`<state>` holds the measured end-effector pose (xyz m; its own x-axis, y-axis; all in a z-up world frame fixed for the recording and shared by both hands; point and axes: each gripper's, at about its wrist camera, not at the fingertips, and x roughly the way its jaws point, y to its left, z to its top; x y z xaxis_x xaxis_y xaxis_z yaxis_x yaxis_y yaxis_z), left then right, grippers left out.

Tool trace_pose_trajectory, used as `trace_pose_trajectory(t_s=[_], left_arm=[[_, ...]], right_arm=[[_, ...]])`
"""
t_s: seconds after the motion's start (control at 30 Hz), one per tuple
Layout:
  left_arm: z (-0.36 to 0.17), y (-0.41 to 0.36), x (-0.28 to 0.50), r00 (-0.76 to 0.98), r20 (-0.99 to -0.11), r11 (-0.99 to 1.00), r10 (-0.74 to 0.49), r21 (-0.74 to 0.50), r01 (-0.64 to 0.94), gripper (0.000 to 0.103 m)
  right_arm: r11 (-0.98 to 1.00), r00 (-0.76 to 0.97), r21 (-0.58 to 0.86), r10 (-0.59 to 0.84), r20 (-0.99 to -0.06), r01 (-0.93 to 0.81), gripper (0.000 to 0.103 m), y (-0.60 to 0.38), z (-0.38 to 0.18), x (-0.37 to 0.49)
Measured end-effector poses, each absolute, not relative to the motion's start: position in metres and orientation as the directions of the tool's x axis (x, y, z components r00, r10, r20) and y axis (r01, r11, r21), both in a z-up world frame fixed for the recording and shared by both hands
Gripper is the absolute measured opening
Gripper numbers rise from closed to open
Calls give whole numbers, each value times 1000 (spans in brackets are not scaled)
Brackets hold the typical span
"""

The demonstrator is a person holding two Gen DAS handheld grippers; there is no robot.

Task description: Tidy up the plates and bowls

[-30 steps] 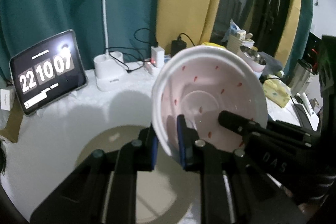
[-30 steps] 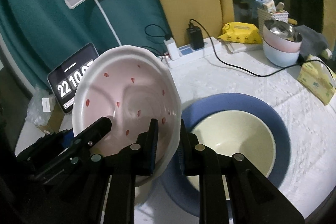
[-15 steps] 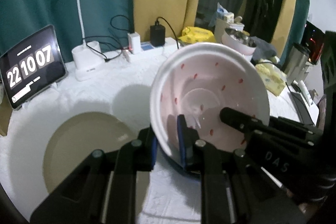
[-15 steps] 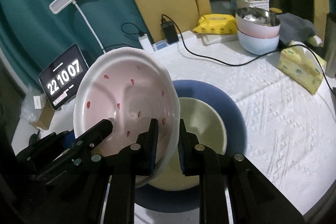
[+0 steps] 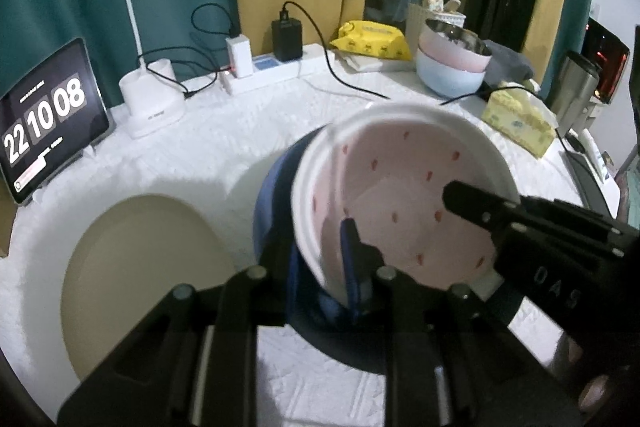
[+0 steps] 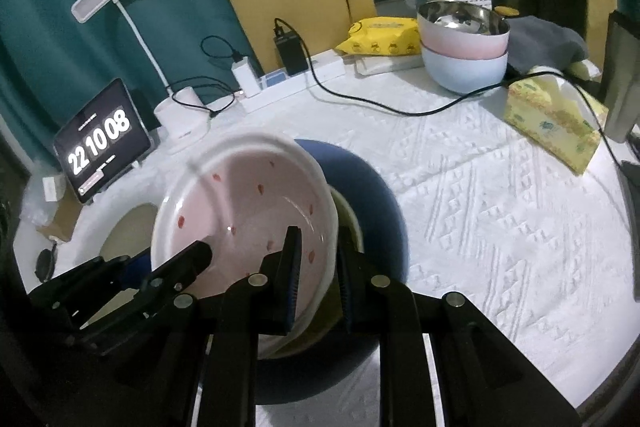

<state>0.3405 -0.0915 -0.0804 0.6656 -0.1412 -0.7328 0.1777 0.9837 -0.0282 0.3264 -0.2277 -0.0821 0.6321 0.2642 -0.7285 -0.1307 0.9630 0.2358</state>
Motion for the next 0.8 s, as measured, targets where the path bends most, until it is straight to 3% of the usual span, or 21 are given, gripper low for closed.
trace_pose_trajectory(t_s=[0.3,0.47,0.53,0.8], left_arm=[[-75,-86,338,681,-719,984,-141,-23,179,21],[-73,-84,337,686,-714,984,-142,-27,177,21],[-71,-82,337,689,-710,984,-142,-28,174,21],[-64,-68,334,699,-701,987,-143,-51,151,21]], right_arm=[[965,626,222,260,-735,-140,22,-229,-80,329],[957,623,230,289,-727,-175,46,-225,-74,325],[962,641,210,273,-717,-175,65,-224,-69,321],[969,690,184,248,-680,-167,65,-240,-50,314]])
